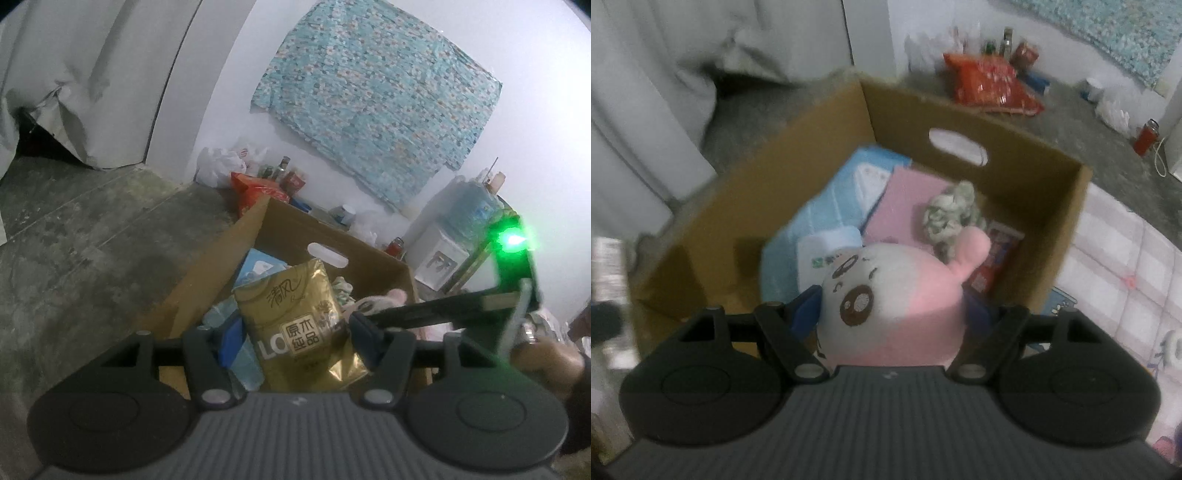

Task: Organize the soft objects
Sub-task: 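Carry the gold pack in the left tool and pink plush in the right tool to the box, then release the pink plush into the box with the right tool while the left tool lowers the gold pack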

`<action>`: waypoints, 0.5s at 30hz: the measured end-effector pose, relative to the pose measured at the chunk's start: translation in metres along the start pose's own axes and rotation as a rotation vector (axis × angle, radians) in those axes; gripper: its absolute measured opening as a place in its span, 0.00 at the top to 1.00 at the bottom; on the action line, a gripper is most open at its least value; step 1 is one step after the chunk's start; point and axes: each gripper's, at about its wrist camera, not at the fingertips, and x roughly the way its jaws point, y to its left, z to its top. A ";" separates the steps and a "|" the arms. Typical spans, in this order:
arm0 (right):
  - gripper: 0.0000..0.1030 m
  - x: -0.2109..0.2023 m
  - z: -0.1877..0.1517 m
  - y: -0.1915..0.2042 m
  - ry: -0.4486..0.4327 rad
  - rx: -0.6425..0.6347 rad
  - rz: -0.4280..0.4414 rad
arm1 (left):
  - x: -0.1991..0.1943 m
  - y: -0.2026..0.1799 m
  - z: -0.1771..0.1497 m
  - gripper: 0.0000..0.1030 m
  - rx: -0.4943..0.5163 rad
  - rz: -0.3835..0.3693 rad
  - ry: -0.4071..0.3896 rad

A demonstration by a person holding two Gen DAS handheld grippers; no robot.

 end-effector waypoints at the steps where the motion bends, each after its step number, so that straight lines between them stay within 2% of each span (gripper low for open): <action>1: 0.22 0.008 0.003 0.004 0.019 -0.008 -0.009 | 0.000 0.002 0.000 0.40 -0.004 0.000 -0.001; 4: 0.17 0.027 0.009 0.014 0.042 -0.017 -0.018 | 0.001 0.008 0.001 0.40 -0.011 -0.001 -0.003; 9: 0.16 0.040 0.009 0.002 0.061 -0.012 -0.049 | 0.003 0.012 0.000 0.40 -0.021 -0.005 0.004; 15: 0.15 0.036 0.009 -0.001 0.030 -0.018 -0.033 | 0.004 0.014 0.000 0.40 -0.017 -0.004 0.006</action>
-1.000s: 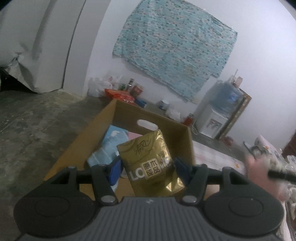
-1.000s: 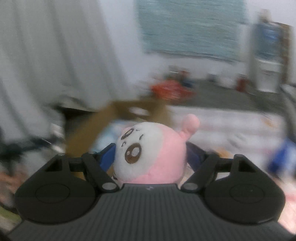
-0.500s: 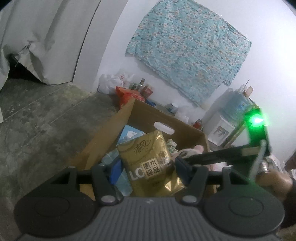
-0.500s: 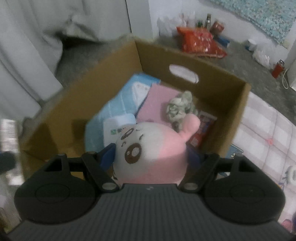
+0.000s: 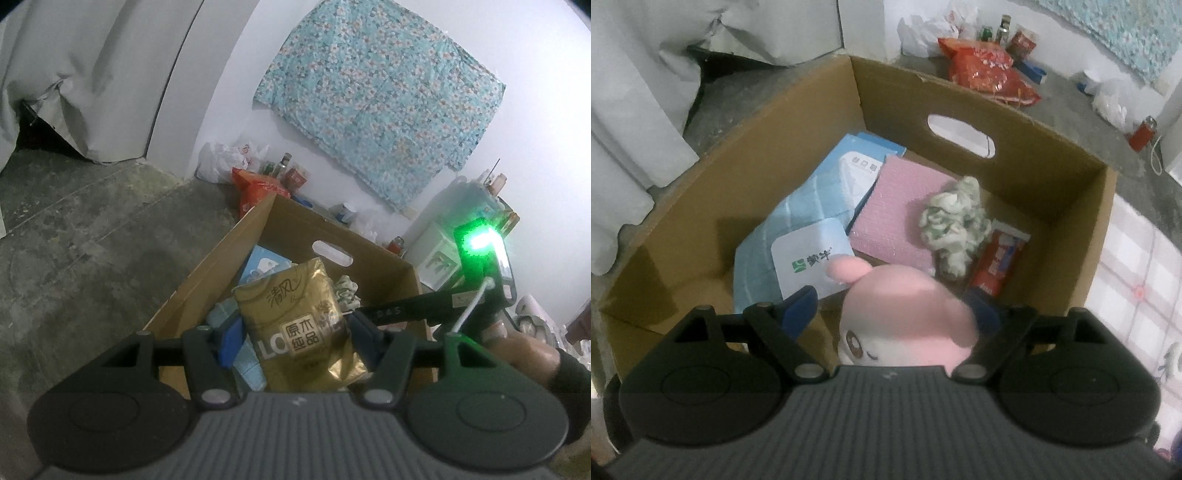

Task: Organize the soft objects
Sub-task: 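Release the pink plush into the box with the right tool while the left tool lowers the gold pack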

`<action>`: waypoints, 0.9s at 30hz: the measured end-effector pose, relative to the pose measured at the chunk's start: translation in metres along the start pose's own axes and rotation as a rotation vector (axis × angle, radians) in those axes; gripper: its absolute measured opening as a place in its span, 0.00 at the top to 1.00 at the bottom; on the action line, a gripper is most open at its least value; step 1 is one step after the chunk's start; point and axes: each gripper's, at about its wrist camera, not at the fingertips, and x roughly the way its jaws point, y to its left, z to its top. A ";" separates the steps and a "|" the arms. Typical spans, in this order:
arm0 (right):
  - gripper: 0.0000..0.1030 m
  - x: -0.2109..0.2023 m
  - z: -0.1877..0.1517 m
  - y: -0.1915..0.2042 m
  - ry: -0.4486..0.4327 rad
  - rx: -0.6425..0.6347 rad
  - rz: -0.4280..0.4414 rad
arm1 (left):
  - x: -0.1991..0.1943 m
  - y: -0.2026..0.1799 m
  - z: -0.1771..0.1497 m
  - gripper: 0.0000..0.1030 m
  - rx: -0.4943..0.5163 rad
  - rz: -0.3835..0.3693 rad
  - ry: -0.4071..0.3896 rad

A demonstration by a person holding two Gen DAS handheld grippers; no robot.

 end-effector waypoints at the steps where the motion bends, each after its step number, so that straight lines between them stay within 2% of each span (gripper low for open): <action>1: 0.15 -0.002 -0.001 0.001 -0.013 -0.011 -0.011 | 0.000 0.000 -0.001 0.40 0.000 0.001 0.001; 3: 0.16 -0.008 -0.002 0.002 -0.032 -0.027 -0.029 | -0.001 -0.001 -0.002 0.40 -0.001 0.003 0.001; 5: 0.22 -0.012 -0.003 0.003 -0.049 -0.042 -0.036 | -0.001 -0.002 -0.001 0.40 0.001 0.003 -0.001; 7: 0.39 -0.018 -0.004 0.004 -0.063 -0.057 -0.062 | -0.002 -0.003 -0.002 0.40 0.005 0.004 -0.002; 9: 0.48 -0.025 -0.005 0.005 -0.080 -0.074 -0.082 | -0.003 -0.004 -0.002 0.40 0.007 0.005 -0.003; 12: 0.56 -0.031 -0.005 0.008 -0.072 -0.115 -0.091 | -0.005 -0.004 -0.002 0.40 0.010 0.005 -0.002; 17: 0.58 -0.007 0.005 0.006 -0.006 -0.140 -0.110 | -0.006 -0.005 -0.002 0.40 0.012 0.004 -0.002; 23: 0.58 0.018 0.026 -0.004 0.053 -0.124 -0.063 | -0.005 -0.003 -0.003 0.40 0.006 0.008 0.002; 27: 0.63 0.025 0.029 -0.013 0.082 -0.088 0.017 | -0.004 -0.001 -0.003 0.40 0.002 0.010 0.002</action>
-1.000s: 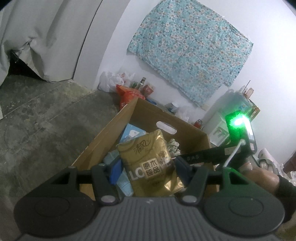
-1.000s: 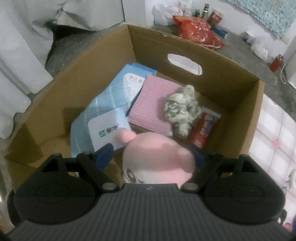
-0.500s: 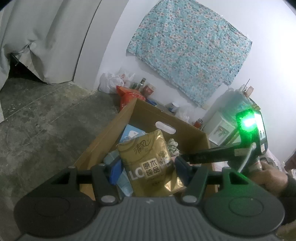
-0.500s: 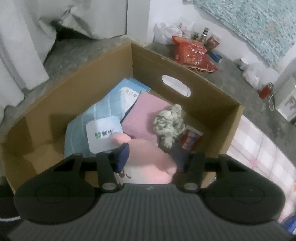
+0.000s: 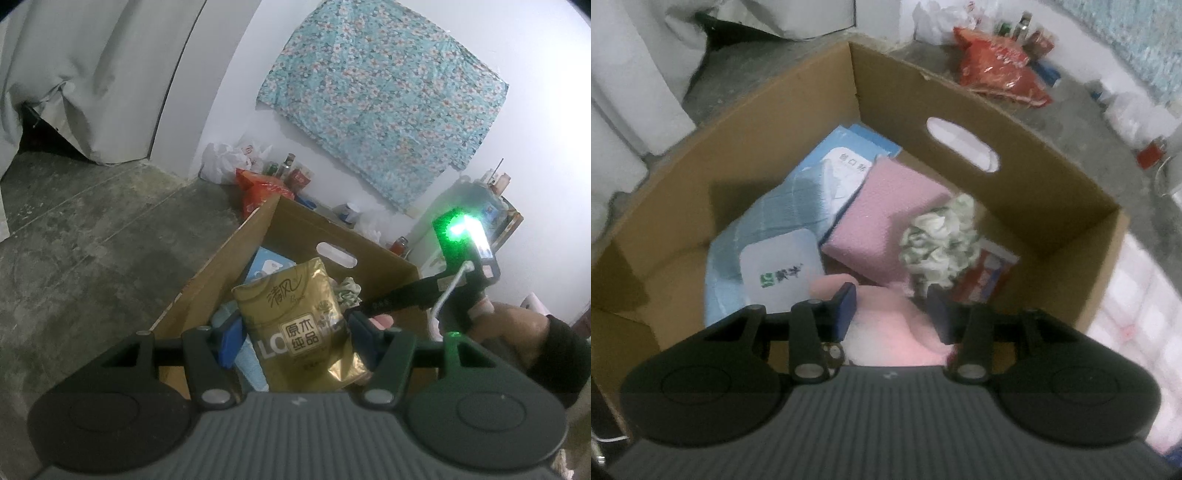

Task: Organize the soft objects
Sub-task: 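Release the pink plush into the box with the right tool while the left tool lowers the gold pack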

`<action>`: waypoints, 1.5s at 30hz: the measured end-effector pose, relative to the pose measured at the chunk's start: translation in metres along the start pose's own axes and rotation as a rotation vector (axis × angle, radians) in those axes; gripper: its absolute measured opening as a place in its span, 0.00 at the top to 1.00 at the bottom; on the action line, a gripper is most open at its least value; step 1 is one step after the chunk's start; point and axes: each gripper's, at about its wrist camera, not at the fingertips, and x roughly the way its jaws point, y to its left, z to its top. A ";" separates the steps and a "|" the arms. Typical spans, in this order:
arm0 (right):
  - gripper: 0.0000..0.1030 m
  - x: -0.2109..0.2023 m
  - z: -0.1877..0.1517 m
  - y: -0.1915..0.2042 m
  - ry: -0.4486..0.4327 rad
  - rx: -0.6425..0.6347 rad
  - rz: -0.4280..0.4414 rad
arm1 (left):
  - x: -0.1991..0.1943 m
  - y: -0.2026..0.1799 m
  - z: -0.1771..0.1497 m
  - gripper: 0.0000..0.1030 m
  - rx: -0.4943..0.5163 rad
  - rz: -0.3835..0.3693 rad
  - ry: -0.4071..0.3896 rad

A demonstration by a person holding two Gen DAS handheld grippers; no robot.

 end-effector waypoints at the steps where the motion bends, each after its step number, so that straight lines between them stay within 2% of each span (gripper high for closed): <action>1: 0.64 0.001 -0.001 -0.001 0.010 0.009 0.032 | 0.000 0.000 0.000 0.40 -0.001 0.001 -0.001; 5: 0.65 0.001 -0.004 0.002 -0.025 -0.008 0.041 | 0.000 0.000 -0.001 0.40 -0.004 0.004 -0.006; 9: 0.64 0.003 -0.004 0.001 -0.016 0.019 0.059 | 0.000 0.000 -0.001 0.40 -0.003 0.002 -0.002; 13: 0.64 -0.031 -0.004 -0.006 -0.107 0.029 0.077 | -0.002 -0.001 -0.002 0.40 0.005 0.000 0.000; 16: 0.61 -0.058 -0.010 -0.003 -0.154 -0.043 0.073 | -0.003 0.000 -0.001 0.40 0.010 0.003 -0.003; 18: 0.55 -0.063 -0.016 0.003 -0.124 -0.126 0.079 | -0.003 0.000 0.000 0.40 0.009 0.002 -0.002; 19: 0.49 -0.059 -0.019 0.009 -0.098 -0.168 0.073 | -0.003 0.000 -0.001 0.40 0.009 0.001 -0.002; 22: 0.38 -0.040 -0.027 0.026 -0.045 -0.278 0.020 | -0.003 0.000 -0.001 0.40 0.011 -0.001 0.001; 27: 0.40 -0.001 -0.029 0.043 0.023 -0.371 -0.031 | -0.006 -0.002 -0.001 0.40 0.018 0.002 0.011; 35: 0.43 -0.003 -0.027 0.038 0.057 -0.362 0.023 | -0.004 -0.005 0.004 0.40 0.024 0.001 0.016; 38: 0.41 -0.003 -0.026 0.034 0.048 -0.322 0.029 | -0.003 -0.007 0.004 0.40 0.027 0.000 0.021; 42: 0.39 -0.017 -0.031 0.027 -0.023 -0.245 0.039 | 0.001 -0.012 0.007 0.40 0.033 0.000 0.049; 45: 0.35 -0.054 -0.047 0.020 -0.147 -0.177 0.056 | 0.007 -0.014 0.011 0.40 0.057 0.008 0.071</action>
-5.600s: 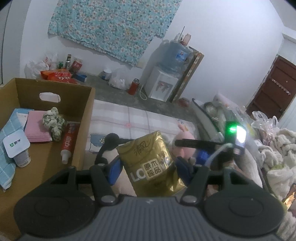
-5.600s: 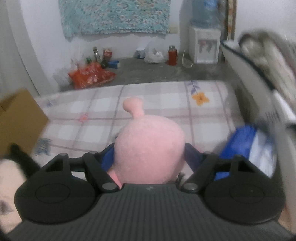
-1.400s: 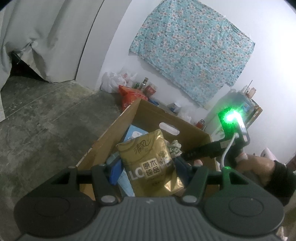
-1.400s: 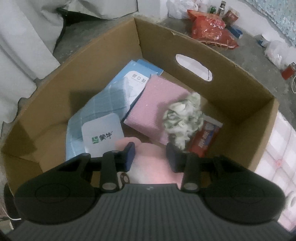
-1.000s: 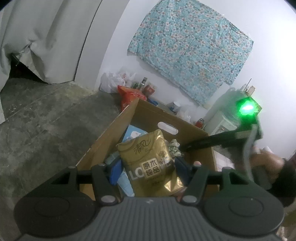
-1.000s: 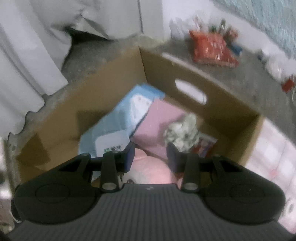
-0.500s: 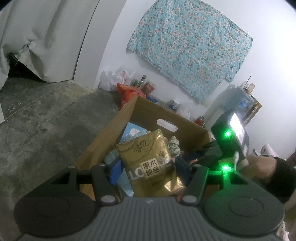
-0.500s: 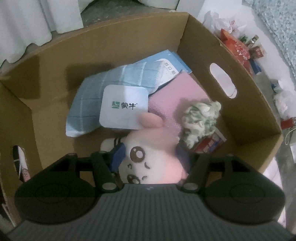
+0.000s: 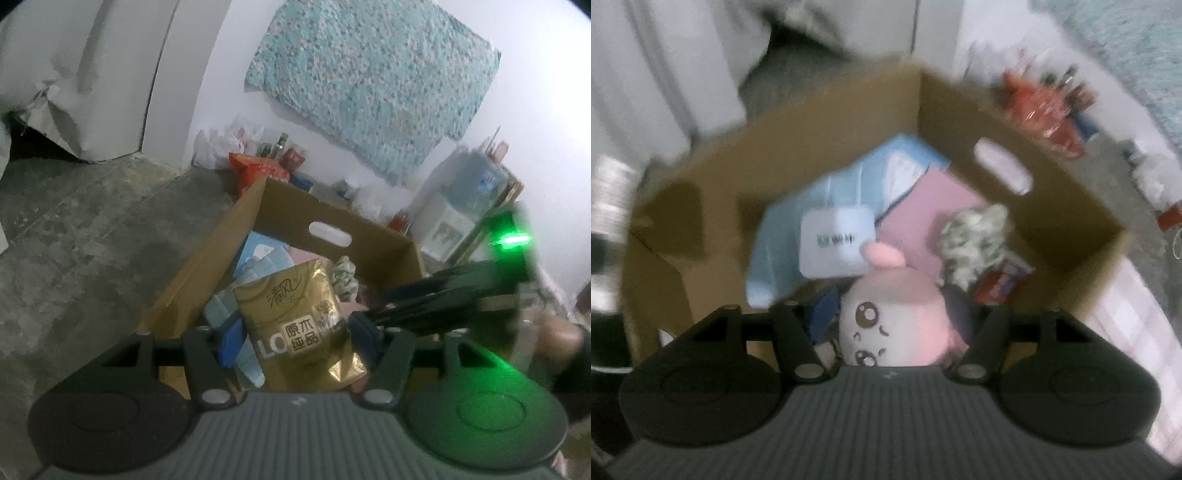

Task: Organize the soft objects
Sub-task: 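Release the pink plush into the box with the right tool while the left tool lowers the gold pack, then open the left tool to drop the gold pack into the box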

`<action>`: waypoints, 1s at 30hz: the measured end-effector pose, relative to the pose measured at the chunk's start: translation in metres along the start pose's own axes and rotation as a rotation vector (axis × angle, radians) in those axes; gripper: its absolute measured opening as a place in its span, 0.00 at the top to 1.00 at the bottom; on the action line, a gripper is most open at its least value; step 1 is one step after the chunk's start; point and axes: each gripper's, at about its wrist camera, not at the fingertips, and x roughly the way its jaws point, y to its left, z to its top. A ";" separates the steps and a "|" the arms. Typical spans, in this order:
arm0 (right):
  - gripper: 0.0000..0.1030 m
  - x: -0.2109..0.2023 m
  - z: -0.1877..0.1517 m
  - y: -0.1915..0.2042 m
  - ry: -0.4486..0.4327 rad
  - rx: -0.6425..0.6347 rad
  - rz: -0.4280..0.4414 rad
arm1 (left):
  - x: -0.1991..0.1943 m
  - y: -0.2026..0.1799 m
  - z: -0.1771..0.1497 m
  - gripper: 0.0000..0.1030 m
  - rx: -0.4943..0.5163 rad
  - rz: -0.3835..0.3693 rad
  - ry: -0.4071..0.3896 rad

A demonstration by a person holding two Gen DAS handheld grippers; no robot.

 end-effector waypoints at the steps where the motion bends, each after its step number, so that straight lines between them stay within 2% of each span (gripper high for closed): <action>1: 0.32 -0.017 -0.007 0.000 -0.050 0.022 0.011 | 0.002 -0.001 0.002 0.40 0.014 0.008 0.010; 6: 0.25 -0.105 -0.064 -0.001 -0.284 0.141 0.103 | 0.025 -0.008 0.010 0.40 0.085 0.044 0.108; 9: 0.23 -0.139 -0.107 -0.002 -0.377 0.213 0.136 | 0.046 -0.012 0.011 0.40 0.143 0.100 0.176; 12: 0.23 -0.160 -0.147 -0.005 -0.433 0.280 0.150 | 0.073 -0.006 0.010 0.40 0.146 0.152 0.278; 15: 0.22 -0.172 -0.177 -0.012 -0.464 0.335 0.150 | 0.100 -0.004 0.011 0.40 0.154 0.217 0.376; 24: 0.20 -0.181 -0.240 -0.040 -0.489 0.420 0.048 | 0.171 0.000 0.002 0.38 0.311 0.491 0.583; 27: 0.19 -0.181 -0.257 -0.048 -0.499 0.455 0.043 | 0.177 -0.005 -0.004 0.36 0.363 0.518 0.613; 30: 0.19 -0.184 -0.273 -0.055 -0.498 0.494 0.030 | 0.179 -0.006 -0.009 0.33 0.376 0.545 0.628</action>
